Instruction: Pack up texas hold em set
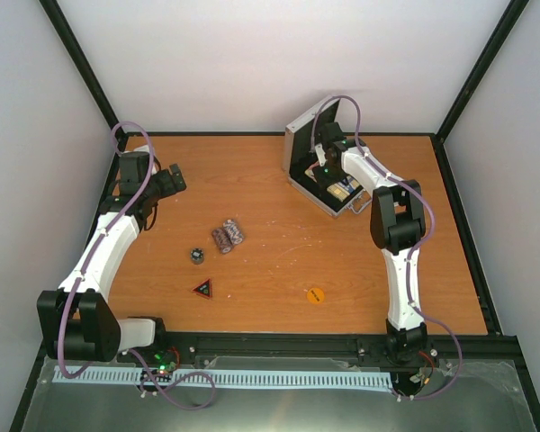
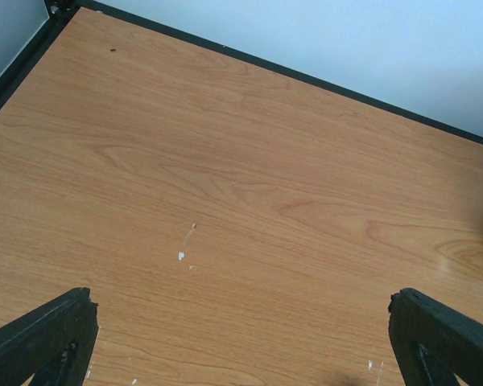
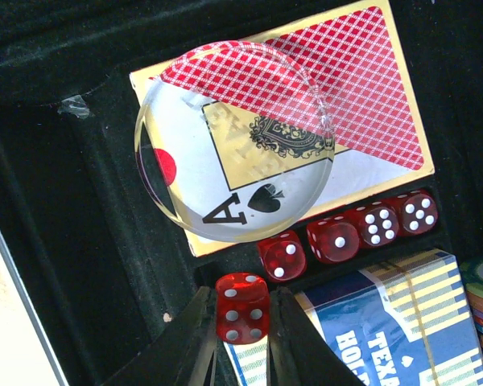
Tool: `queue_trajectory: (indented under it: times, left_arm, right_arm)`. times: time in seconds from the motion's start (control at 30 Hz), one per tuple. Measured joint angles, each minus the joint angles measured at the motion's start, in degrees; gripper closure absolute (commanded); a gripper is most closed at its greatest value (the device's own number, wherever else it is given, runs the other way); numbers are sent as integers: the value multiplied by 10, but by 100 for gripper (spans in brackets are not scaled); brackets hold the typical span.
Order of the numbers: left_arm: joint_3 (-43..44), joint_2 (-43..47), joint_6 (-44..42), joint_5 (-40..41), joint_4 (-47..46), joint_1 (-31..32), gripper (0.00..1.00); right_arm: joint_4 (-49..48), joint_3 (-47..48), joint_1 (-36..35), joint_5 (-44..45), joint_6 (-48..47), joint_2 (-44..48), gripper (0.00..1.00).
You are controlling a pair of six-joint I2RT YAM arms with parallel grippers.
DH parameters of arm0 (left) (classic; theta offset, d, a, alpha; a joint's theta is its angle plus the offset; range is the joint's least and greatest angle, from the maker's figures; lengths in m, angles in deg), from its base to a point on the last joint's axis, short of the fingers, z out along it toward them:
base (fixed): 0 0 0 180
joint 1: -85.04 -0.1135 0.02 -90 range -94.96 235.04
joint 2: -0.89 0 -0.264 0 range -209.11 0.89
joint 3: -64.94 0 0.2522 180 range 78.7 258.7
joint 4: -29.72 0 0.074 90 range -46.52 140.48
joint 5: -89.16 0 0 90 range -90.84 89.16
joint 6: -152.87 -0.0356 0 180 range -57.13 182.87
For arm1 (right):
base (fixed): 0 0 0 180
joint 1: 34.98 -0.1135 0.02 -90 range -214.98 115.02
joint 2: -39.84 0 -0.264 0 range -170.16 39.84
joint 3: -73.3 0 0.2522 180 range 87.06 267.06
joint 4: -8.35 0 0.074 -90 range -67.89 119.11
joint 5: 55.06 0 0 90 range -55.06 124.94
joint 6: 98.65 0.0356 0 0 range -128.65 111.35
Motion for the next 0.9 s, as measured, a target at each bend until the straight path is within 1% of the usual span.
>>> queue_trajectory:
  times: [0.1,0.2,0.67,0.9]
  left_arm:
    - [0,0,0,0,0,0,0]
    - [0,0,0,0,0,0,0]
    - [0,0,0,0,-2,0,0]
    - [0,0,0,0,-2,0,0]
  right_arm:
    - [0,0,0,0,0,0,71]
    - [1,0,0,0,0,0,67]
    - [-2,0,0,18,3,-2,64]
    - [-23,-20,0,21,8,-2,57]
